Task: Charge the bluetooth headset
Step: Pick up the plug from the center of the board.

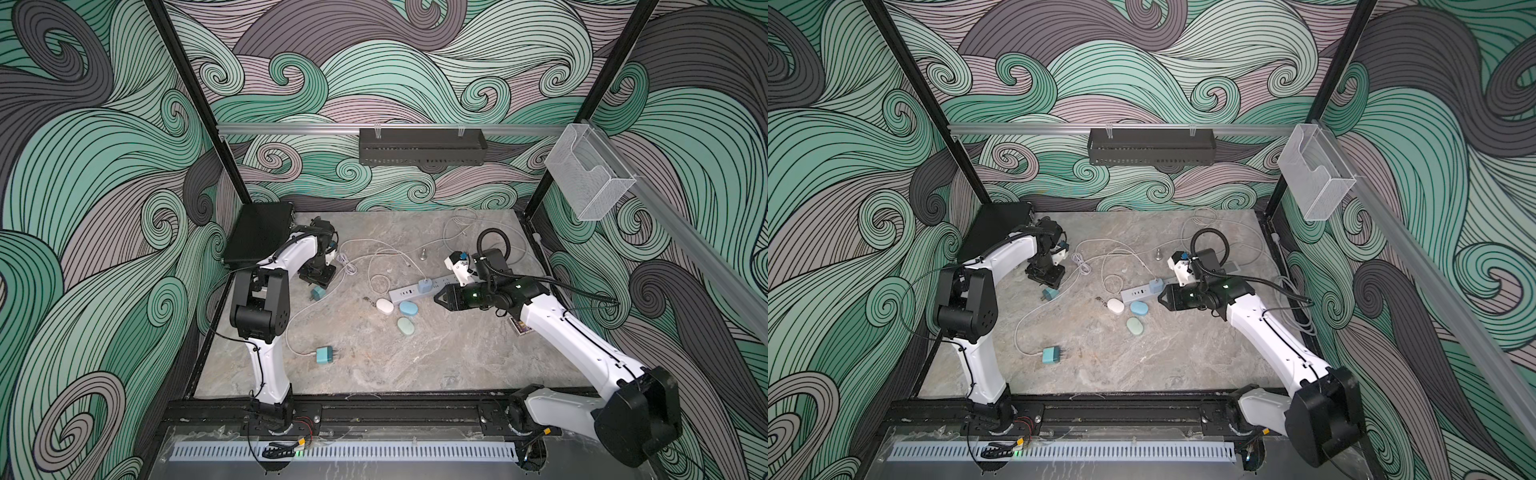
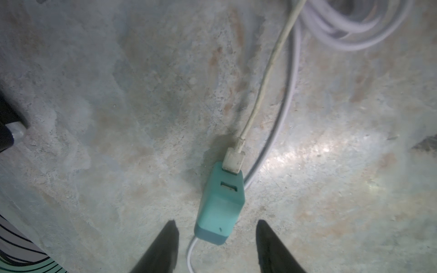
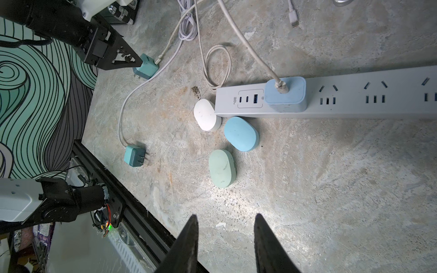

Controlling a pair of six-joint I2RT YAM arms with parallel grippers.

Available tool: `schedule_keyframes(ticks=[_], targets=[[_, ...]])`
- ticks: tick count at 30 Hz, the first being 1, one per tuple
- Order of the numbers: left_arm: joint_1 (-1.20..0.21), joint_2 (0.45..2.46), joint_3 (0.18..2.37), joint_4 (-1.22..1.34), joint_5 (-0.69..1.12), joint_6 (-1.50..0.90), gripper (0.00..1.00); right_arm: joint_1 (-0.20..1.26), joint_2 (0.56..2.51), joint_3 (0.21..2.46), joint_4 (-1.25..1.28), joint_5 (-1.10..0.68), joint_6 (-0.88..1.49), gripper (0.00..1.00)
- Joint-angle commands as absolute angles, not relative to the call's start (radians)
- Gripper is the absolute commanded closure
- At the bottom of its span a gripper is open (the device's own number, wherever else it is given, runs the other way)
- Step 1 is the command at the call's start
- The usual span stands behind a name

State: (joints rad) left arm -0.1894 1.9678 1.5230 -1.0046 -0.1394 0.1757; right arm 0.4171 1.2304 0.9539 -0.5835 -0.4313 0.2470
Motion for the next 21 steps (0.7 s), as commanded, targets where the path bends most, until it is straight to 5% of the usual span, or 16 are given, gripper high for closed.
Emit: schedule_keyframes(ticks=[1,21], targets=[[-0.186,1.993,1.554,-1.005,-0.153,0.181,0.47,0.42,1.206,0.955,-0.594,-0.453,0.266,0.61],[-0.186,2.045,1.563,-1.008,-0.143,0.196,0.74,0.42,1.144,0.978,-0.638,-0.515,0.354,0.68]])
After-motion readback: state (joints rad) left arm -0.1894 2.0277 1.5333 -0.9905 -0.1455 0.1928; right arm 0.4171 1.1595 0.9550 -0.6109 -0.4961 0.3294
